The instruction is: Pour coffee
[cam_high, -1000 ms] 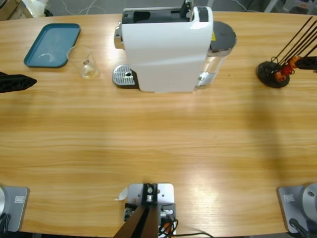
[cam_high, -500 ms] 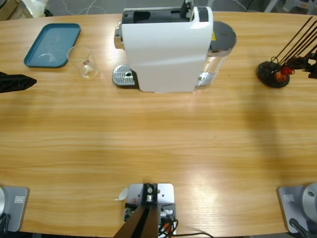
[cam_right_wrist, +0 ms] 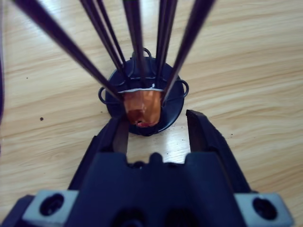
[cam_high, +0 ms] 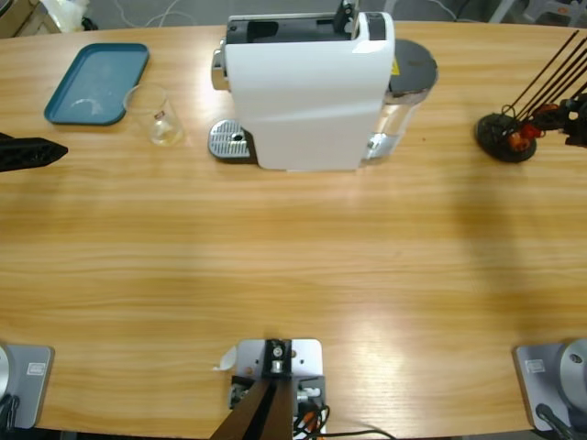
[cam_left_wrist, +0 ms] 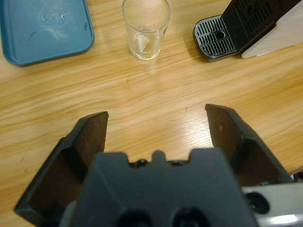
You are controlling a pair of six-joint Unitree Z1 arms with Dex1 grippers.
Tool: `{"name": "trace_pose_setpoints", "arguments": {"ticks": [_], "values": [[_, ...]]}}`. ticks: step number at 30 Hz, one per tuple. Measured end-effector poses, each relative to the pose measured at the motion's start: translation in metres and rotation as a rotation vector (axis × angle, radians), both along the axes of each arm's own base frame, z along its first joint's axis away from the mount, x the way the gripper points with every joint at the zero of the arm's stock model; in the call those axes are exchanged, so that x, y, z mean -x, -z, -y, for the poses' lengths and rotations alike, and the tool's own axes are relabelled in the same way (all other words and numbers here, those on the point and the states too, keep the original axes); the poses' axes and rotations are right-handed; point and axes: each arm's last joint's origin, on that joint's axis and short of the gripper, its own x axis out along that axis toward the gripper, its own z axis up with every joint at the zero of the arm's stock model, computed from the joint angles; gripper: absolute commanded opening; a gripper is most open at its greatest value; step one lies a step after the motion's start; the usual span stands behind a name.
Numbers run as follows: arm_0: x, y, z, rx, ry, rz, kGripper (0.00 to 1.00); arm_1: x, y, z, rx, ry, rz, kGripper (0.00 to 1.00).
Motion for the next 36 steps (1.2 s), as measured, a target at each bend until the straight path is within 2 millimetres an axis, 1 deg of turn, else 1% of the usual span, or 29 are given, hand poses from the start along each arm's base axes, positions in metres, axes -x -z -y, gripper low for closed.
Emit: {"name": "trace_pose_setpoints", "arguments": {"ticks": [3, 4, 5, 6, 30, 33, 36], "values": [[0.000, 0.000, 0.000, 0.000, 0.000, 0.000, 0.890, -0.001, 0.001, 0.001, -0.005, 0.001, -0.002, 0.142], [0.000, 0.000, 0.000, 0.000, 0.000, 0.000, 0.890, -0.001, 0.001, 0.001, -0.007, -0.001, -0.002, 0.089], [0.000, 0.000, 0.000, 0.000, 0.000, 0.000, 0.890, -0.001, 0.001, 0.001, -0.009, -0.002, -0.001, 0.014], [0.000, 0.000, 0.000, 0.000, 0.000, 0.000, 0.890, -0.001, 0.001, 0.000, -0.011, -0.003, 0.000, 0.000], [0.000, 0.000, 0.000, 0.002, 0.000, 0.003, 0.890, 0.000, 0.000, -0.001, -0.021, -0.013, 0.002, 0.000], [-0.001, 0.000, 0.000, 0.001, 0.000, 0.002, 0.890, 0.007, -0.007, -0.001, -0.017, -0.018, 0.015, 0.000], [-0.001, 0.000, 0.000, 0.001, 0.000, 0.001, 0.890, 0.021, -0.018, -0.001, -0.016, -0.023, 0.031, 0.000]]}}
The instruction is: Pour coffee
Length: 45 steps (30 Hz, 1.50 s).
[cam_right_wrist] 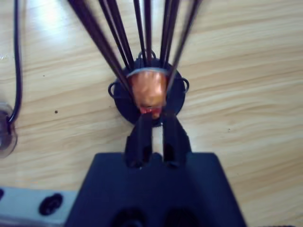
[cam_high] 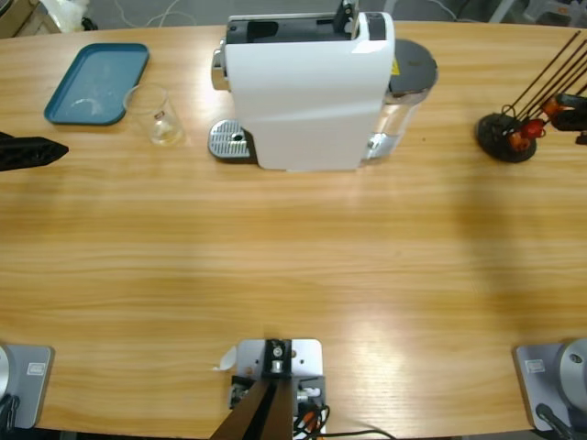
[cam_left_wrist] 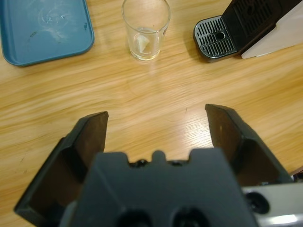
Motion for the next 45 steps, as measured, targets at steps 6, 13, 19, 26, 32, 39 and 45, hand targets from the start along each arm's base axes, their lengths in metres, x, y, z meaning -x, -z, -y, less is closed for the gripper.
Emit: {"name": "trace_pose_setpoints", "arguments": {"ticks": [6, 13, 19, 26, 32, 39, 45], "values": [[0.000, 0.000, 0.000, -0.001, 0.000, -0.001, 0.890, 0.022, -0.029, 0.001, 0.004, -0.018, 0.017, 0.005], [0.000, 0.000, 0.000, -0.001, 0.000, -0.001, 0.890, 0.022, -0.047, 0.000, 0.001, -0.031, 0.056, 0.490], [0.000, 0.000, 0.000, 0.000, 0.000, 0.000, 0.890, 0.016, -0.034, -0.001, -0.007, -0.036, 0.078, 0.490], [-0.001, 0.000, 0.000, 0.001, 0.000, 0.003, 0.890, 0.003, -0.011, -0.003, -0.002, -0.036, 0.034, 0.485], [-0.001, 0.000, 0.000, 0.001, 0.000, 0.002, 0.890, -0.006, -0.003, -0.005, 0.000, -0.036, 0.014, 0.476], [-0.001, 0.000, 0.000, 0.003, 0.002, 0.002, 0.890, -0.011, -0.001, -0.005, 0.000, -0.036, 0.018, 0.456], [-0.001, 0.000, 0.001, 0.004, 0.002, 0.002, 0.890, -0.016, 0.006, -0.006, 0.003, -0.036, -0.012, 0.384]]}}
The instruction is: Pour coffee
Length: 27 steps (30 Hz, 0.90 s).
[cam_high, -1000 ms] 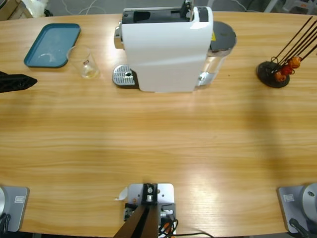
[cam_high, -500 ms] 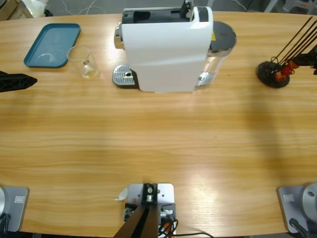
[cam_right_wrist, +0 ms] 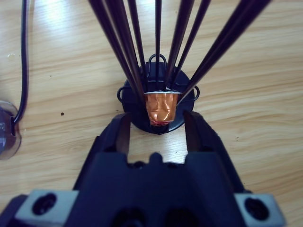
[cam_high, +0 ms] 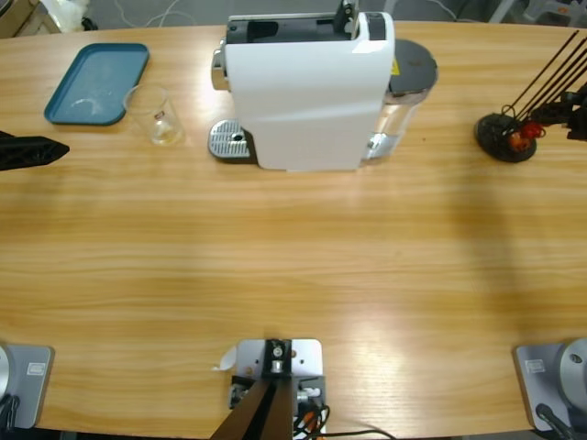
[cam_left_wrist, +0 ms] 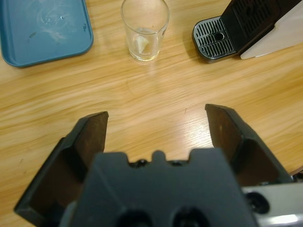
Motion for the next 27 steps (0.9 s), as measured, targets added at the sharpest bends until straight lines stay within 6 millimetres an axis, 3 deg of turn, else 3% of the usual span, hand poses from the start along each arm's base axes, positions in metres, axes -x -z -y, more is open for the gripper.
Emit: {"name": "trace_pose_setpoints", "arguments": {"ticks": [11, 13, 15, 27], "values": [[-0.0002, -0.0002, 0.0001, 0.001, 0.000, 0.002, 0.890, -0.0071, 0.0076, -0.0010, 0.003, 0.000, -0.021, 0.372], [-0.0002, -0.0002, 0.0002, 0.002, 0.001, 0.002, 0.890, -0.0088, 0.0088, -0.0013, 0.003, 0.000, -0.021, 0.151], [-0.0001, -0.0002, 0.0003, 0.004, 0.003, 0.001, 0.890, -0.0093, 0.0089, -0.0014, 0.003, 0.000, -0.019, 0.007], [-0.0004, -0.0004, 0.0005, 0.007, 0.004, 0.004, 0.890, -0.0098, 0.0096, -0.0010, 0.010, 0.005, -0.021, 0.000]]}}
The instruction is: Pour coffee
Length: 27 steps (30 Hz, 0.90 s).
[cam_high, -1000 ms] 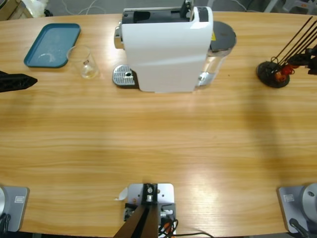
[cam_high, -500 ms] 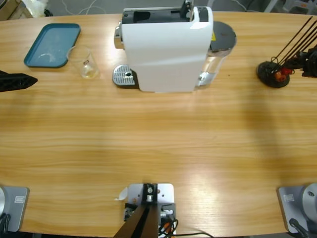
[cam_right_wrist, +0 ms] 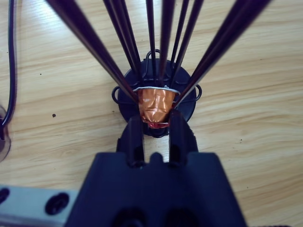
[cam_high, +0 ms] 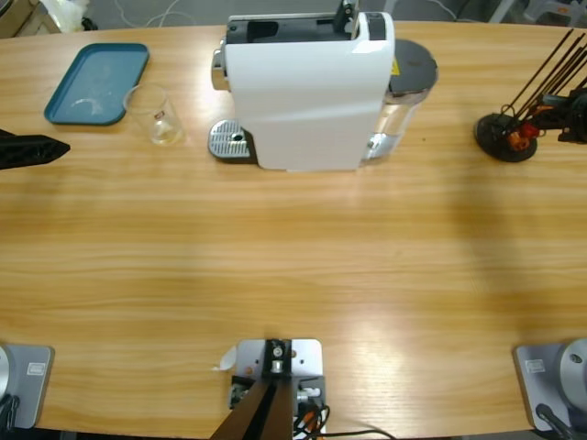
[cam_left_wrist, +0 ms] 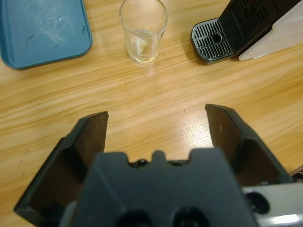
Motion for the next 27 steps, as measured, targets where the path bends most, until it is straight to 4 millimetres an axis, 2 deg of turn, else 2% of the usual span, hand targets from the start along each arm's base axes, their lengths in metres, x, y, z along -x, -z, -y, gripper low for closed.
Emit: {"name": "trace_pose_setpoints", "arguments": {"ticks": [12, 19, 27], "values": [[0.000, 0.000, 0.000, 0.001, 0.001, 0.001, 0.890, 0.004, -0.003, 0.001, 0.006, 0.003, -0.016, 0.000], [-0.001, 0.001, 0.001, -0.001, 0.001, -0.004, 0.890, 0.007, -0.035, 0.001, 0.006, 0.004, 0.016, 0.000], [-0.001, 0.001, 0.001, -0.002, 0.001, -0.004, 0.890, 0.007, -0.062, 0.002, 0.021, -0.009, 0.033, 0.000]]}}
